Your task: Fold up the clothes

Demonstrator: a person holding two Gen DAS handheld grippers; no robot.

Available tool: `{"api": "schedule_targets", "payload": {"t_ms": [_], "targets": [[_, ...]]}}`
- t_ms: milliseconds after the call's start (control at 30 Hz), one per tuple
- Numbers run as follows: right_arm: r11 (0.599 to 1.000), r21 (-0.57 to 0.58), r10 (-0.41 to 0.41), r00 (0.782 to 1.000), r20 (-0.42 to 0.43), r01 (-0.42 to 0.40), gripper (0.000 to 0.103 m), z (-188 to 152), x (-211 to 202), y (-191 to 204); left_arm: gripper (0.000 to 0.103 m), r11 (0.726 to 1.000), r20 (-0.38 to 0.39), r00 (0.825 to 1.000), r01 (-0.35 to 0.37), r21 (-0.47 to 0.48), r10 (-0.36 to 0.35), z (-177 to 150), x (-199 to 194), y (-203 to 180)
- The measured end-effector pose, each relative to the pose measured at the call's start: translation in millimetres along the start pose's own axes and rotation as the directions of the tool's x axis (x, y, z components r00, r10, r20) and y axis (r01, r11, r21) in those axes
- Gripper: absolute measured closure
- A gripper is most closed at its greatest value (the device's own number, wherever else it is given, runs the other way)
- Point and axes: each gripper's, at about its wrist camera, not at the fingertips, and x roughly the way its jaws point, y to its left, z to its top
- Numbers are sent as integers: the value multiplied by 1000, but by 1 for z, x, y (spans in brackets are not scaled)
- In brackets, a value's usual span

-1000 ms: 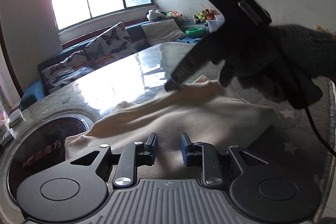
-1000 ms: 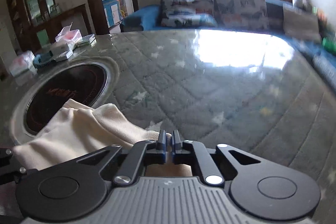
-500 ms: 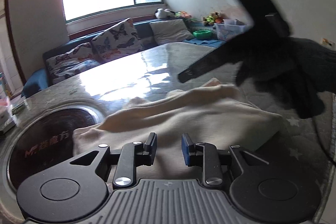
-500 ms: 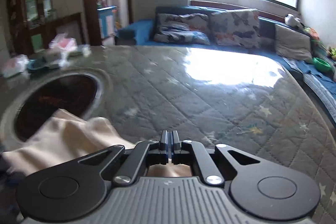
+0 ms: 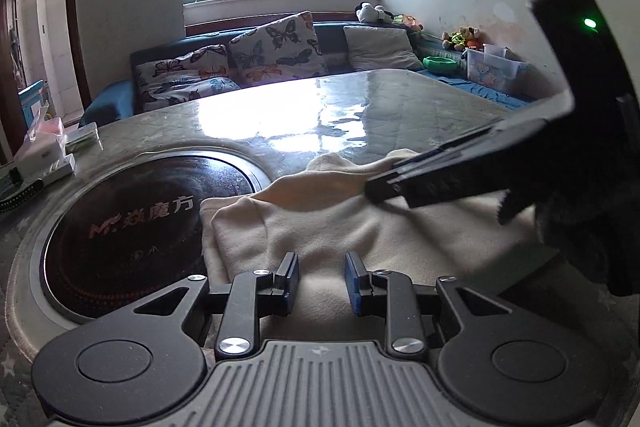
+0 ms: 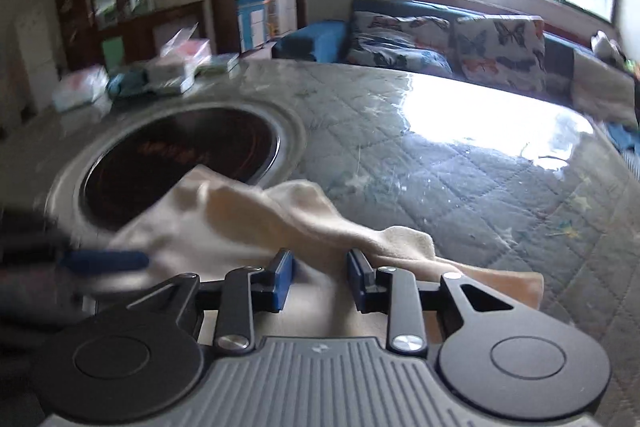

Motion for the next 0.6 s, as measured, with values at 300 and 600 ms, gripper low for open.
{"api": "schedule_targets", "payload": {"t_ms": [300,600], "targets": [[1000,-24,-8,1000,30,8,72,-6,-8,-1,73,999,6,1000,-4,-34,4,-2,-4,9],[992,-121,24,998,63,-17,70,-35,-62,6,74,998,0,1000,2,-56,-2,-8,-12,7]]}}
